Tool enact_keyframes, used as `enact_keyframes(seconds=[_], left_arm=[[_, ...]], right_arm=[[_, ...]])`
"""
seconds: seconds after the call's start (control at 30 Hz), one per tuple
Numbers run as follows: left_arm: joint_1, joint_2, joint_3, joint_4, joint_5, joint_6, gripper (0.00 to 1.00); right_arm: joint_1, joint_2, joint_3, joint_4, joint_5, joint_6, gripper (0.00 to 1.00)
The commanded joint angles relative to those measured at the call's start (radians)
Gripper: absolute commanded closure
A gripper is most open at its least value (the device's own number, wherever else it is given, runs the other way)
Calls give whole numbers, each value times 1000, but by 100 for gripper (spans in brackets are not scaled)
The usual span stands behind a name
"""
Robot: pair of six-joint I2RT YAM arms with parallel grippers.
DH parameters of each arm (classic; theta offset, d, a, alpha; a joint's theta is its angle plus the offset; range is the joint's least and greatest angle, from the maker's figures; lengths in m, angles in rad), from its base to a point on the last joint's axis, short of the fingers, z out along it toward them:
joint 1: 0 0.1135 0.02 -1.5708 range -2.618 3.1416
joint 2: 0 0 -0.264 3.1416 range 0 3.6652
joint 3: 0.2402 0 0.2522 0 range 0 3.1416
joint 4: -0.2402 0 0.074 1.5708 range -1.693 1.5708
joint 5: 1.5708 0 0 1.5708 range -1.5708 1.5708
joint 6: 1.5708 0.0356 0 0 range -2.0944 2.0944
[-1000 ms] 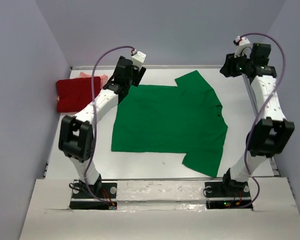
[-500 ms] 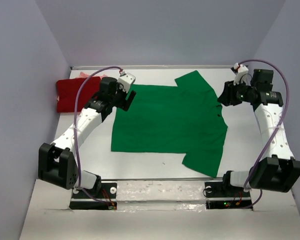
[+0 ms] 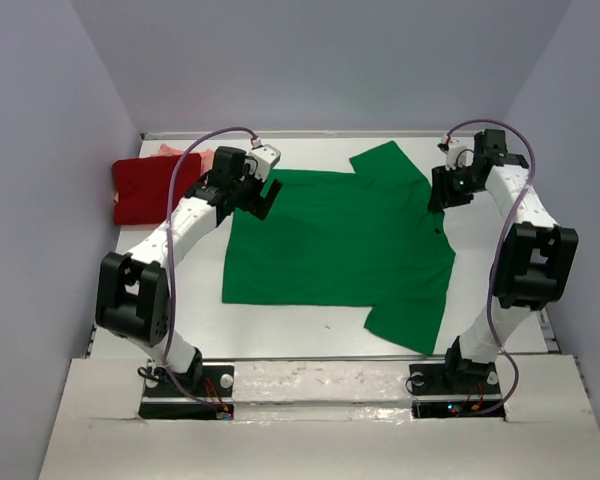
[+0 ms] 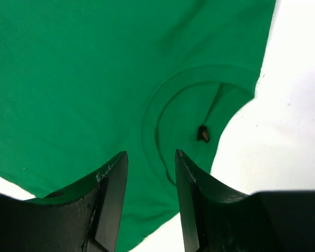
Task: Fold and stack the t-shirts
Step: Flatten out the tshirt
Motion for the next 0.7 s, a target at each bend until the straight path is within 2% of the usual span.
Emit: enact_keyframes(seconds=[0.0,0.33,0.67], left_arm=[[6,89,98,-3,37,-3,1],[9,317,292,2,55,14,1],[61,480,421,-23,55,20,1]], right_arm=[[34,80,135,-20,56,-22,54],[87,383,526,-126,75,-19,53],[109,562,669,-137,128,-29,54]])
